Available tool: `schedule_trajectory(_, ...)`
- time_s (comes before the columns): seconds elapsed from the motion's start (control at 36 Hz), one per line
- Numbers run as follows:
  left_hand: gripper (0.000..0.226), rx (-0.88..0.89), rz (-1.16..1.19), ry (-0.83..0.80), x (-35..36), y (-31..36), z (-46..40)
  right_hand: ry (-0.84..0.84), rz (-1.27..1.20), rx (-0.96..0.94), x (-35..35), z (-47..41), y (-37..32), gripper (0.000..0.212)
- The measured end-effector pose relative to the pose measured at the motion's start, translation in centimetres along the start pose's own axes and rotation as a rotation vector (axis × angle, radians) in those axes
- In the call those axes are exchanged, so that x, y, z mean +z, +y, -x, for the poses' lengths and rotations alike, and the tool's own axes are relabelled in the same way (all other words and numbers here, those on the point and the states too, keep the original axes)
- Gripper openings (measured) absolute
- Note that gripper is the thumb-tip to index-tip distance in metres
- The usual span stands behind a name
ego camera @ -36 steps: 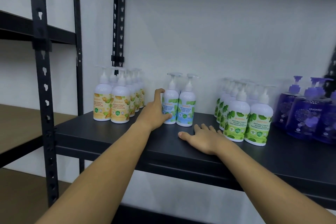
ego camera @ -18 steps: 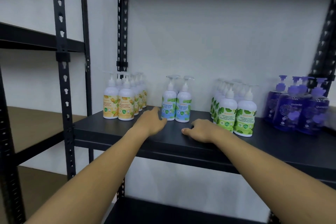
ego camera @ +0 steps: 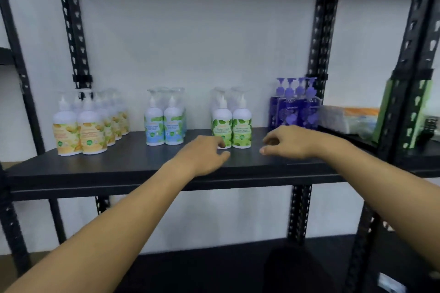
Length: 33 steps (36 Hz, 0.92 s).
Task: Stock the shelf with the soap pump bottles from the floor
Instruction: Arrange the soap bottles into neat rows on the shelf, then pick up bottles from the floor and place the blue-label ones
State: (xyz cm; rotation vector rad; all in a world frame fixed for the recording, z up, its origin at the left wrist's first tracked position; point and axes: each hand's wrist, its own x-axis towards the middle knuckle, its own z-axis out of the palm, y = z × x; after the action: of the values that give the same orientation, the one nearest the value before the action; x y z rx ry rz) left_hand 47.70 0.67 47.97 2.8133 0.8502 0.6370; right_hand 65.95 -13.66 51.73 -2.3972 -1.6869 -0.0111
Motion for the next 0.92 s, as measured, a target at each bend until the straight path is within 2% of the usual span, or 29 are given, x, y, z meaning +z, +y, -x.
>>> schedule_trajectory(0.11,0.040,0.159,0.009,-0.021,2.1,6.2,-1.1,0.072,-0.061,0.082,-0.1,5.1,4.6,0.060)
schedule_trajectory(0.25,0.034,0.422,-0.035,0.025,6.3,14.7,-1.6,0.100,-0.174,0.237,1.5,12.6,11.0,0.058)
schedule_trajectory(0.39,0.035,0.576,-0.025,0.000,11.9,21.8,-1.2,0.120,-0.248,0.453,5.3,19.5,17.8,0.058)
schedule_trajectory(0.5,0.031,0.662,0.072,-0.081,17.0,26.3,-0.2,0.063,-0.263,0.607,9.1,24.3,21.9,0.060)
schedule_trajectory(0.64,0.032,0.687,0.128,-0.286,24.7,30.3,1.4,0.019,-0.256,0.771,15.3,29.4,26.0,0.045)
schedule_trajectory(0.83,0.031,0.625,0.130,-0.593,35.7,32.9,4.4,-0.179,-0.356,0.952,26.7,35.4,32.1,0.034)
schedule_trajectory(0.92,0.025,0.558,0.141,-0.715,39.5,33.2,6.0,-0.226,-0.394,1.018,31.0,37.8,33.8,0.054)
